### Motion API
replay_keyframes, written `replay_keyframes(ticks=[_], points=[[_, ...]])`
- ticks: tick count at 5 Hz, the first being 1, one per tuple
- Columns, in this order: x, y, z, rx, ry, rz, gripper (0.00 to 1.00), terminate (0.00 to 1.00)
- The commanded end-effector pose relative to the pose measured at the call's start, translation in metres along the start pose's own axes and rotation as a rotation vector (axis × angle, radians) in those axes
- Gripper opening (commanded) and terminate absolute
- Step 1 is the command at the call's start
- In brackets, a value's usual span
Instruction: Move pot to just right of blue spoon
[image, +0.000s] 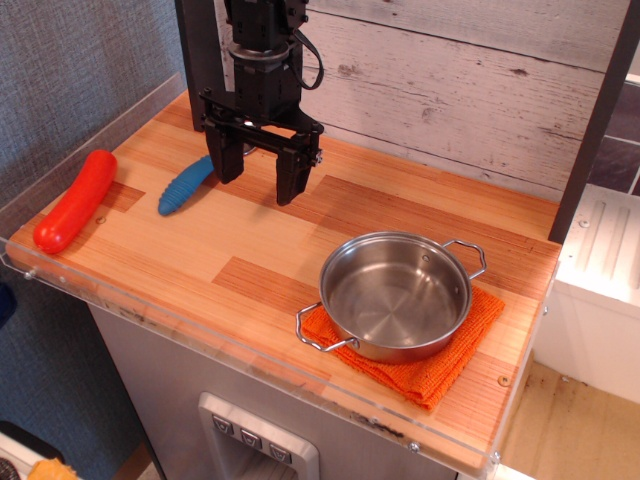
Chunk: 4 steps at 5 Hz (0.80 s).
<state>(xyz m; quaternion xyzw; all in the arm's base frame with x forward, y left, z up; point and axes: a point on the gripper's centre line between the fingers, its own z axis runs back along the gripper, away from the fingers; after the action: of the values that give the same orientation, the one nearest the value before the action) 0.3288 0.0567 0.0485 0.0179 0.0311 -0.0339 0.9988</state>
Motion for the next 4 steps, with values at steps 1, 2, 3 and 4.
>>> replay_keyframes(ticks=[1,2,3,4], points=[[0.000,0.000,0.000,0.000,0.000,0.000,1.00,0.00],[0.001,-0.033,0.016,-0.013,-0.060,-0.097,1.00,0.00],[-0.008,-0.079,0.029,-0.005,-0.114,-0.229,1.00,0.00],[-0.020,-0.110,0.022,0.006,-0.107,-0.327,1.00,0.00]])
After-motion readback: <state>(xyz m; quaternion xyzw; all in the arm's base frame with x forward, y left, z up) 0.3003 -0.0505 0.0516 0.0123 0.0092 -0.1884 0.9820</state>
